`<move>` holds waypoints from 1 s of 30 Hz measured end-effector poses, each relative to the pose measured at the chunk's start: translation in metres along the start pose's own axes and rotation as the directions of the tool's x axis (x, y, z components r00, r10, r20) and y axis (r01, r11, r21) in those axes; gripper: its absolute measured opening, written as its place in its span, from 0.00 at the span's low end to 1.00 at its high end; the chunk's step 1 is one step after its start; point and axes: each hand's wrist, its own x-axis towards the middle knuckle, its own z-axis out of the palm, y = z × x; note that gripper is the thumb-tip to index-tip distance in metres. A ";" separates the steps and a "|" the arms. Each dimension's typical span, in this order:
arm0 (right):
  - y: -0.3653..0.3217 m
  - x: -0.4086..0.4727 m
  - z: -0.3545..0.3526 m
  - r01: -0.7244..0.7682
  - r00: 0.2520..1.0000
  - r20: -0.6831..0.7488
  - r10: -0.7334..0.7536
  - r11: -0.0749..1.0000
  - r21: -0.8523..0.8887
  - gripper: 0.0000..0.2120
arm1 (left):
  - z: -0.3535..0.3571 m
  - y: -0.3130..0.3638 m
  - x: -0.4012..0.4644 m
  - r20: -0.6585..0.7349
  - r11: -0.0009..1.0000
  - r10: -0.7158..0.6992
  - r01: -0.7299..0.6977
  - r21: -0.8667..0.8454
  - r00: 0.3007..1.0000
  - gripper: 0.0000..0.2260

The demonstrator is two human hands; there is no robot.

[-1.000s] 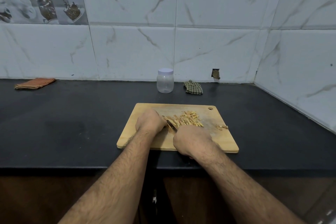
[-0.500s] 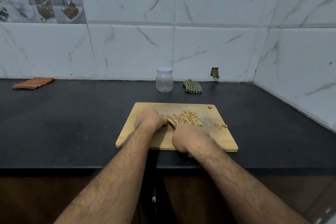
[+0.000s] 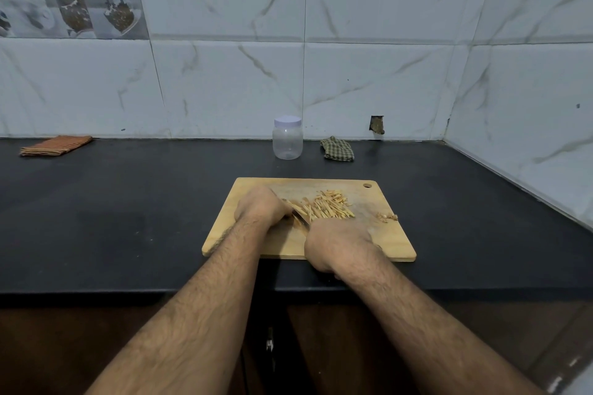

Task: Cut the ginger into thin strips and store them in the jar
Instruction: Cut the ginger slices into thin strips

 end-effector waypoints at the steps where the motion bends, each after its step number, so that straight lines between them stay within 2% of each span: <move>1: 0.000 0.000 0.001 0.000 1.000 -0.001 0.000 1.000 0.002 0.13 | 0.000 0.000 0.000 -0.001 1.000 0.001 -0.001 -0.001 1.000 0.11; 11: -0.004 -0.004 0.000 -0.024 1.000 0.020 0.023 0.998 0.061 0.11 | 0.000 -0.003 0.000 0.004 0.999 0.027 -0.027 -0.025 1.000 0.10; 17: -0.005 -0.003 0.002 -0.028 0.999 0.027 0.026 0.998 0.058 0.15 | -0.008 -0.007 0.004 0.160 0.990 0.061 -0.039 -0.135 0.985 0.06; 30: -0.006 -0.008 0.001 -0.006 1.000 0.029 0.004 0.998 0.057 0.15 | -0.003 -0.003 0.005 0.123 0.993 0.048 -0.035 -0.112 0.991 0.10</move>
